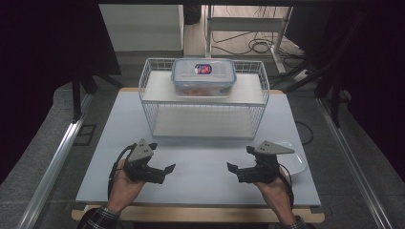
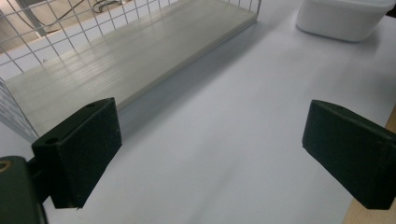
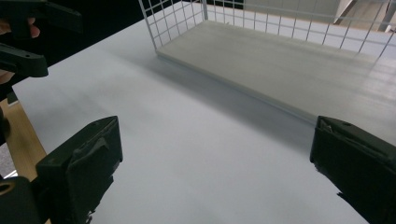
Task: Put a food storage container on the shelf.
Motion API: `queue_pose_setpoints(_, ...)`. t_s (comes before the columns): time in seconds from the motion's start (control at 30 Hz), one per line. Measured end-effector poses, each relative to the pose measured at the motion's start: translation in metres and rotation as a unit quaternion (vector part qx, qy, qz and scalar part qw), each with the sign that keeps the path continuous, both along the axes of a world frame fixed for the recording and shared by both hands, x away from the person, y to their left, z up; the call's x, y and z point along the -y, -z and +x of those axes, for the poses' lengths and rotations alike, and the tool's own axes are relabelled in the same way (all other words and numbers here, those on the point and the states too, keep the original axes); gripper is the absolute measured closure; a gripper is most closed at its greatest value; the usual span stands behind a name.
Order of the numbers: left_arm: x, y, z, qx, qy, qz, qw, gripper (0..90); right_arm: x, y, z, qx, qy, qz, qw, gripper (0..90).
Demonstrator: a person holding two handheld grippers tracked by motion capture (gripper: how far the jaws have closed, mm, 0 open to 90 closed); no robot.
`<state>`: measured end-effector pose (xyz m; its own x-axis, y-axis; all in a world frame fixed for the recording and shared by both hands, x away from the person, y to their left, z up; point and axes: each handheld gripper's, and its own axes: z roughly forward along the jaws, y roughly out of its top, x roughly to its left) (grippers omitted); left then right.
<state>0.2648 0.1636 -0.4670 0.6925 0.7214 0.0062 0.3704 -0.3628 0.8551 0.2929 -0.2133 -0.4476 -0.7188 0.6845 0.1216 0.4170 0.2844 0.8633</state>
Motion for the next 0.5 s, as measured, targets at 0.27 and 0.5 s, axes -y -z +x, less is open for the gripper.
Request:
queue_pose_setpoints(0.27,-0.002,0.025,-0.01,-0.012,-0.014,0.005,0.9998,4.0,-0.002,0.02,-0.009,-0.008,-0.008,-0.022,0.9997,3.3)
queue_pose_setpoints(0.5,0.0,0.039,-0.013,-0.019,-0.019,0.033,0.9991,3.7,-0.005,0.038,-0.011,-0.038,-0.011,-0.039,0.9984,3.3)
